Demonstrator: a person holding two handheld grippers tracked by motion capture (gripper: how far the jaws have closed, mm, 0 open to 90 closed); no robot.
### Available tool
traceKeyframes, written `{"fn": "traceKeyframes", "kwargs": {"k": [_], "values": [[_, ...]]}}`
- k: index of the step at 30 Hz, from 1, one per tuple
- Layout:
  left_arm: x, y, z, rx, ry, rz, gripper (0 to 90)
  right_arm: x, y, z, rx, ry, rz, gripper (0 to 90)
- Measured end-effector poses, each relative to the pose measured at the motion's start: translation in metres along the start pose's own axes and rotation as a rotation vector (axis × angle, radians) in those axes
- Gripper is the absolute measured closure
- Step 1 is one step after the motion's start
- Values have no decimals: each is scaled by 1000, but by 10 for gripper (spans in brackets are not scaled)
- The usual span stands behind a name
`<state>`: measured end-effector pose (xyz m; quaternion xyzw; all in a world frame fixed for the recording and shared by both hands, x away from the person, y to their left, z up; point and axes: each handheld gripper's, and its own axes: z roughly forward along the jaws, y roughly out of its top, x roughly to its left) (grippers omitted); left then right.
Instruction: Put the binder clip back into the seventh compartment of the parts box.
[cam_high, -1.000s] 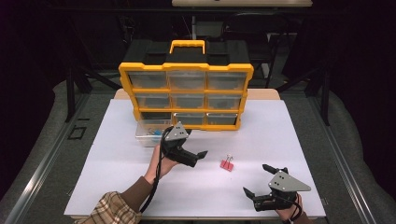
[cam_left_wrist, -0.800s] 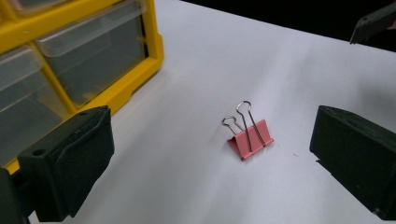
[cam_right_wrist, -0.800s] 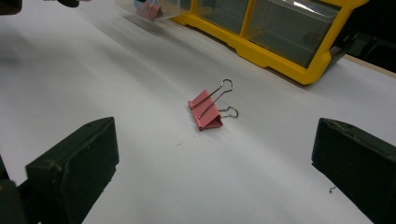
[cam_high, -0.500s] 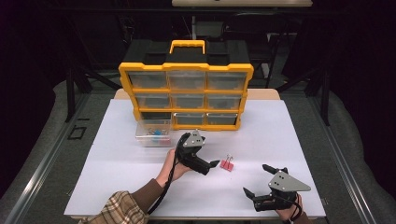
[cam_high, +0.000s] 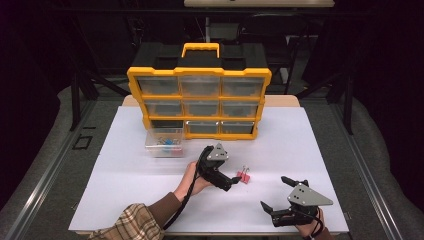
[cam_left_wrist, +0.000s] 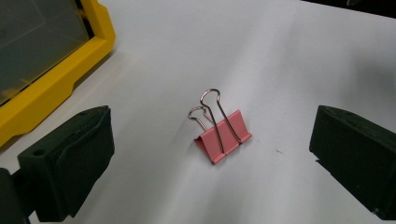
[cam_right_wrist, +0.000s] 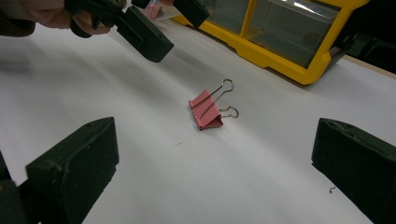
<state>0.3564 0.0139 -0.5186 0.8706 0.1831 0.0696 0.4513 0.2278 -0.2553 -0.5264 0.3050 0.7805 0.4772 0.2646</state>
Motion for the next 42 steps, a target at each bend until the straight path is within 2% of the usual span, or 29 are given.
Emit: {"fn": "traceKeyframes", "kwargs": {"k": [6,8,10,13,16,18,21,29,36,37,39,42], "values": [[-1,4,10,14,-20,0,14,0,0,0,0,2,0,2],[0,5,13,26,-14,6,80,0,0,0,1,3,2,2],[0,6,18,37,-21,-5,135,0,0,1,3,4,2,2],[0,7,23,57,-21,-1,159,0,0,1,5,5,5,1],[-1,8,29,56,-31,-6,216,0,0,1,2,3,2,2],[-1,9,32,73,-36,1,307,0,0,1,3,5,5,2],[-2,8,37,94,-24,2,381,0,0,1,4,7,5,2],[3,6,46,93,-47,-33,526,0,-1,1,6,8,4,2],[4,4,52,111,-64,-23,668,0,-1,1,7,6,2,2],[3,4,51,115,-57,-17,680,0,-1,1,9,7,3,2],[4,4,51,99,-68,-17,703,0,-1,1,11,7,3,2],[4,5,49,104,-82,-13,731,0,-1,1,10,7,3,2]]}}
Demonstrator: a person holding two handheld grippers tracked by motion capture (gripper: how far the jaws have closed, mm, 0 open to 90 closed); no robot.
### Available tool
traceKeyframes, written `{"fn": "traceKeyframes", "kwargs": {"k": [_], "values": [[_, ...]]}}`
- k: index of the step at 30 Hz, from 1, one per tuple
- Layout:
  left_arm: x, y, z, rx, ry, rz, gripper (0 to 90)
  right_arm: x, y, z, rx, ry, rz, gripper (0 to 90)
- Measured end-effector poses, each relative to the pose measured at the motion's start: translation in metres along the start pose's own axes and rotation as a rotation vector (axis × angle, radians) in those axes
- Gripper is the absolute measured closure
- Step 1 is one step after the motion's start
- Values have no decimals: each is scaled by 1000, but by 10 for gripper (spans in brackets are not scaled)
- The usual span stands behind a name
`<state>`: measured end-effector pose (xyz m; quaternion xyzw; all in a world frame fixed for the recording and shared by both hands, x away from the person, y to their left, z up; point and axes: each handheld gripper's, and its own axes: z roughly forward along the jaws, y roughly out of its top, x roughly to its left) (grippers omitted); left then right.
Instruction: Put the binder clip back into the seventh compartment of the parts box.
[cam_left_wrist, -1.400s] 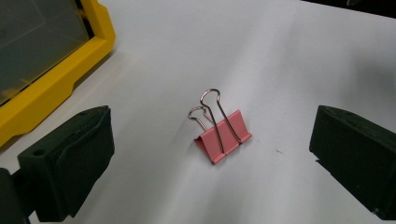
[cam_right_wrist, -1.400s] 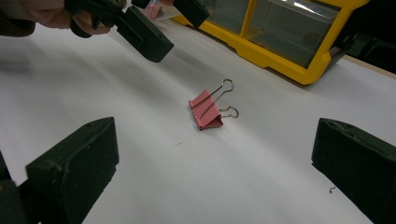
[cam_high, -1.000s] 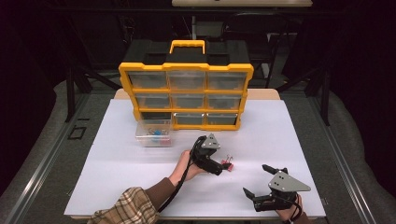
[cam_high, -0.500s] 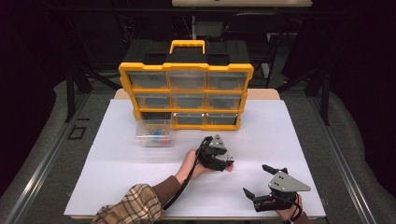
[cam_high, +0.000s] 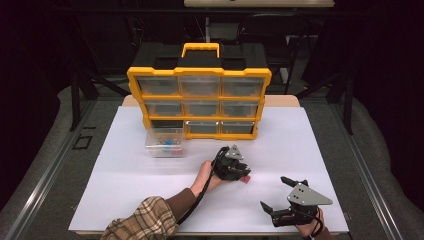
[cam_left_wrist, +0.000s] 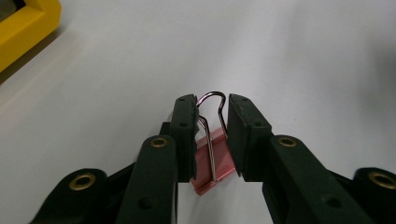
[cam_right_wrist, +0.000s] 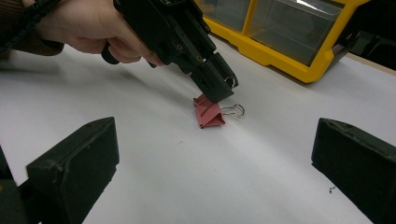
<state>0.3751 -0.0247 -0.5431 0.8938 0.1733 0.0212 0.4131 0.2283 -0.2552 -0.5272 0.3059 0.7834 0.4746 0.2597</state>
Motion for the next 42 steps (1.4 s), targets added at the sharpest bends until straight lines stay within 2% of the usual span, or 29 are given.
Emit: {"fn": "traceKeyframes", "kwargs": {"k": [5,7,13,17,19,20,22,25,26,33,42], "values": [[-2,0,0,-21,-14,-2,753,0,0,0,1,0,0,2],[-2,0,-2,-9,-16,-1,758,0,0,0,1,1,1,2],[-4,0,-3,-23,-53,0,789,0,0,0,4,0,0,2],[-6,0,-5,-37,-84,-11,846,0,0,0,4,1,0,2],[-7,1,-7,-26,-82,-2,875,0,0,0,4,1,1,2],[-7,0,-6,-35,-89,-1,880,0,0,0,5,2,1,3],[-8,1,-8,-23,-83,6,880,0,0,0,5,1,0,3],[-9,1,-11,-37,-89,6,881,0,0,0,5,0,-1,3],[-10,2,-13,-28,-78,14,881,0,0,0,4,0,-1,3],[-13,1,-23,-53,-75,35,881,-1,0,1,5,2,1,3],[-10,-4,-36,-71,-56,27,881,0,0,1,3,2,2,3]]}}
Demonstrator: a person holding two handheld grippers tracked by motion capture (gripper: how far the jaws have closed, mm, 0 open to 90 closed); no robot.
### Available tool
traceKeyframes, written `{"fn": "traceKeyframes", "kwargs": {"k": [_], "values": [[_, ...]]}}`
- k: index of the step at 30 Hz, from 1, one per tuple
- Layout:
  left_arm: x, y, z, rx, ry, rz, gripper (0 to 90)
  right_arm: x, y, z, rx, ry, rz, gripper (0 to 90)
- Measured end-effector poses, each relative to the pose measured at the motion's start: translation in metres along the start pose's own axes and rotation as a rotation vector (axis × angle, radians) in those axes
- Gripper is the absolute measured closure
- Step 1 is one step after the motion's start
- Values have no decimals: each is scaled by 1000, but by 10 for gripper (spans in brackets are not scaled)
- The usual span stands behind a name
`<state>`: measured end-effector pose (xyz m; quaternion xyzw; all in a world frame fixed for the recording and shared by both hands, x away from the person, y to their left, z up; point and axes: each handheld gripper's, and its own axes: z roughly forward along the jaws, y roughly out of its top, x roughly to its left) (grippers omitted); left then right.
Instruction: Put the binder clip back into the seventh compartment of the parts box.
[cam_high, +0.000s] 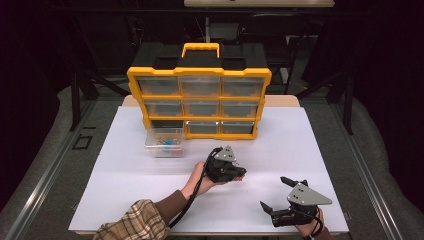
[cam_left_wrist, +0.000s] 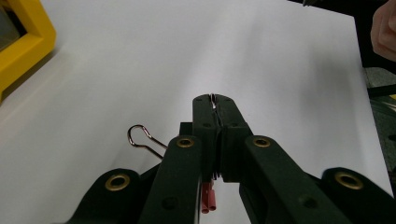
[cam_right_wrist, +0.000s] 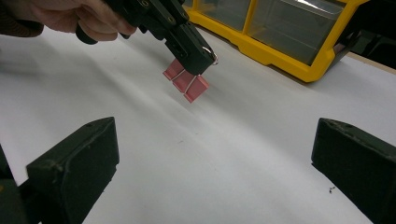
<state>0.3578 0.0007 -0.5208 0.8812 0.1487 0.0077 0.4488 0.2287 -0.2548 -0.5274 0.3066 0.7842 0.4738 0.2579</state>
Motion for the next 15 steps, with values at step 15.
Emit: {"fn": "traceKeyframes", "kwargs": {"k": [15], "values": [[6,-3,-38,-58,70,-1,881,0,0,1,2,1,0,3]]}}
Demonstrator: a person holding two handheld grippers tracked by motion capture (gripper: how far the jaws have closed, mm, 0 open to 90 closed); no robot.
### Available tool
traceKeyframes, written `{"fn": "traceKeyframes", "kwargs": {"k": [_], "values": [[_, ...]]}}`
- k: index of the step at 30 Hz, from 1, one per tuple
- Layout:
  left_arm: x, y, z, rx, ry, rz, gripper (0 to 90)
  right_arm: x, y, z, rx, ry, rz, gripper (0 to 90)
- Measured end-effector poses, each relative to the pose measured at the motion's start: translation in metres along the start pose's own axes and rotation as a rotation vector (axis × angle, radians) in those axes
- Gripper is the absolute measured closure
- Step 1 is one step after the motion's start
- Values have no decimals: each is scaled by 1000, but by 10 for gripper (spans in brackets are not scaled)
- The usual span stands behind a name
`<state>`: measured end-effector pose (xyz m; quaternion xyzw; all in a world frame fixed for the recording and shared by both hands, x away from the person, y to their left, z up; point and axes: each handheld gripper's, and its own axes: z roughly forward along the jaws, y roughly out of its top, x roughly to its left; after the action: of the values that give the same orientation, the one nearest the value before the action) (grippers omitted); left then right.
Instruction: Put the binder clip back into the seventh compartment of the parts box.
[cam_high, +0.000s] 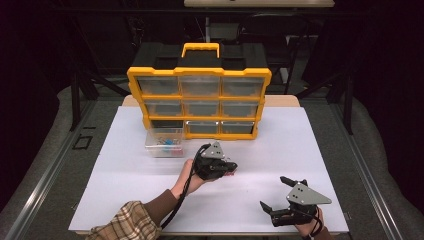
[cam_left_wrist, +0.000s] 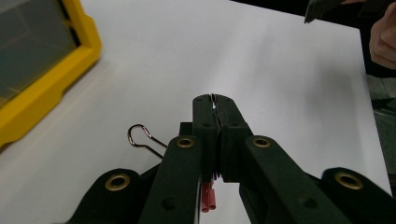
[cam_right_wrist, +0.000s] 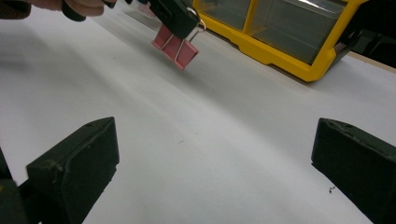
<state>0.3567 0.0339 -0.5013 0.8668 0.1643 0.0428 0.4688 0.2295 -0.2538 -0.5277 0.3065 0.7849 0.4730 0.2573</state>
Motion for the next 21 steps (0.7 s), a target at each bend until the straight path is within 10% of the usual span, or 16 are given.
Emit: {"fn": "traceKeyframes", "kwargs": {"k": [21], "values": [[48,-14,-116,-196,305,-111,881,2,1,0,7,1,-7,3]]}}
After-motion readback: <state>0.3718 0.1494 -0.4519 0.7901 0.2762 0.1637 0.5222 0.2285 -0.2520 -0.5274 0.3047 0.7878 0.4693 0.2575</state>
